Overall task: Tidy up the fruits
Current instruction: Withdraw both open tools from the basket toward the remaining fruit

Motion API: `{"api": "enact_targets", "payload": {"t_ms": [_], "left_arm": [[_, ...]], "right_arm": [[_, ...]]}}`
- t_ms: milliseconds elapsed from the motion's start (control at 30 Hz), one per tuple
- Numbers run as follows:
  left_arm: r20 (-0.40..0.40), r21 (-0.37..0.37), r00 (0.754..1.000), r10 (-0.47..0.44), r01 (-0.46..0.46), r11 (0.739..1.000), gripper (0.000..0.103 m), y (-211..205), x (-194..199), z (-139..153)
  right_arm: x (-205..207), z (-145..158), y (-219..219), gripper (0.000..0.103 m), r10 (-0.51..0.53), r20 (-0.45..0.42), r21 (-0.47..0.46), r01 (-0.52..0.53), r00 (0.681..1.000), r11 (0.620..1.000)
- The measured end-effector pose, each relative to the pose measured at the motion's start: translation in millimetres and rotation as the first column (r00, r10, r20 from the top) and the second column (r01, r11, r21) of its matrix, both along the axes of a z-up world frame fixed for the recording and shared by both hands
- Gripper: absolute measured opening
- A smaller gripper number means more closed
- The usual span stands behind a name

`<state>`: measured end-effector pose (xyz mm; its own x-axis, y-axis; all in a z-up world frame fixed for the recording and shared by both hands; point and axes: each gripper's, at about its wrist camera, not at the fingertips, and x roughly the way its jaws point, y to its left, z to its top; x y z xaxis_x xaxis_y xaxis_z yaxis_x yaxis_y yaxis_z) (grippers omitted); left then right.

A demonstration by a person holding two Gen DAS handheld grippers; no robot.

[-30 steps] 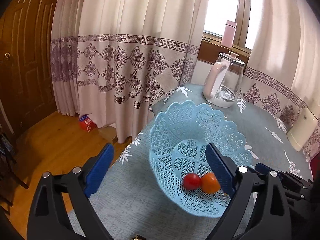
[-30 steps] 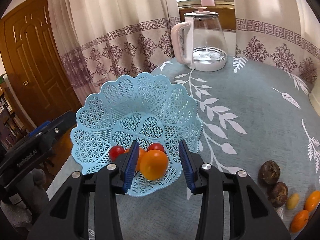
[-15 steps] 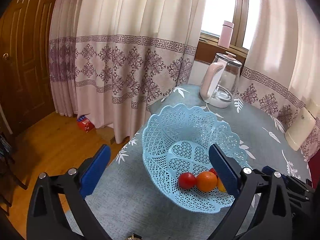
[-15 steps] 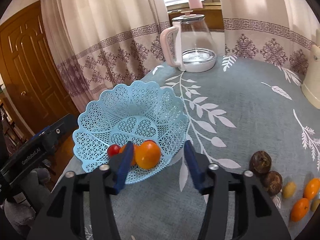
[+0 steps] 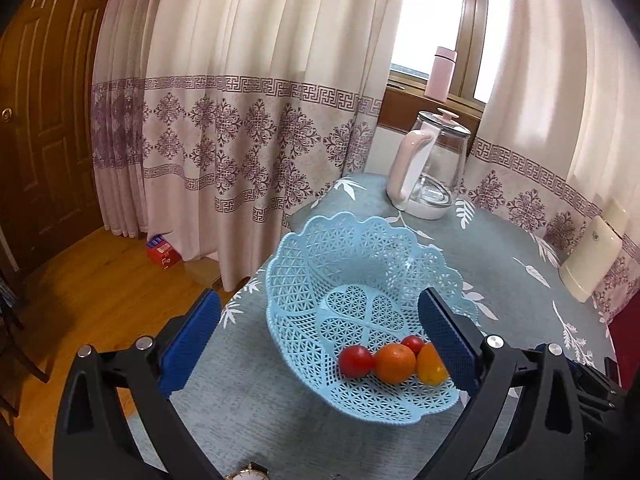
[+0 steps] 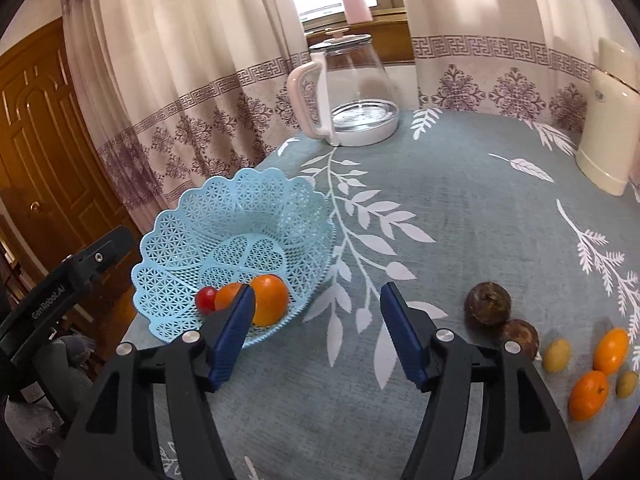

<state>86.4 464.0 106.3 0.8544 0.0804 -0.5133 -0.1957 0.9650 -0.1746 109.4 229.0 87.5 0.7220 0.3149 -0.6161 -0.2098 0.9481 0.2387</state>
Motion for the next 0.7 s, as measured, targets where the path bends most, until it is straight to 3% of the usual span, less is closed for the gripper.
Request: {"api": "enact_targets", "payload": {"t_ms": [700], "left_arm": [[0.011,0.019,0.999,-0.053,0.053,0.998,0.100,-19.3,-4.2,4.0]], "right_arm": [[-23.3,-14.0,-82.8,0.065,-0.206,-0.027,0.014,0.207,0.978,0.978]]}}
